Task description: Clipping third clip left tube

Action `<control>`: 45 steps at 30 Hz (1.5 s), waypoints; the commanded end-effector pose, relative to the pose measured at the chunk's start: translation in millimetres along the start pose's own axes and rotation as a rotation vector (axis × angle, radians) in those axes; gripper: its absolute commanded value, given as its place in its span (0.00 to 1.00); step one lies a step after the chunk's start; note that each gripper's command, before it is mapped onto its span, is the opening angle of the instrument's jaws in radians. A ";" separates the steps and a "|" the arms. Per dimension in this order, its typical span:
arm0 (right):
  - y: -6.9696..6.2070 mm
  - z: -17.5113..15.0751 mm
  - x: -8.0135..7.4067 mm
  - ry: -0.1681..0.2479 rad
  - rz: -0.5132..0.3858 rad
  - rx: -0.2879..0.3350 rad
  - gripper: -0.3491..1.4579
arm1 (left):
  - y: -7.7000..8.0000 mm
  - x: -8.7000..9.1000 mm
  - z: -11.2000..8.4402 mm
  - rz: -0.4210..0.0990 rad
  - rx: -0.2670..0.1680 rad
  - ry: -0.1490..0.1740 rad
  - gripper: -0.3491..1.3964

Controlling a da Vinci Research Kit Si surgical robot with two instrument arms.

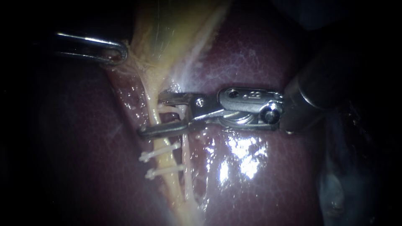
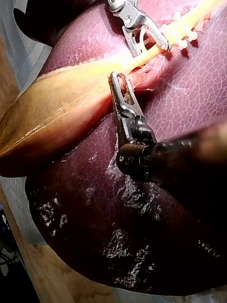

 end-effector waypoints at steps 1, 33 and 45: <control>0.0 0.0 0.0 0.000 -0.001 0.000 0.47 | 0.0 0.0 0.0 0.000 0.000 0.000 0.00; 0.1 -3.9 -3.1 0.034 0.183 0.125 0.47 | 0.0 0.3 0.0 0.002 -0.001 0.000 0.00; 2.9 -2.4 -7.0 0.064 0.290 0.168 0.47 | 0.1 0.4 0.0 0.002 -0.004 -0.001 0.00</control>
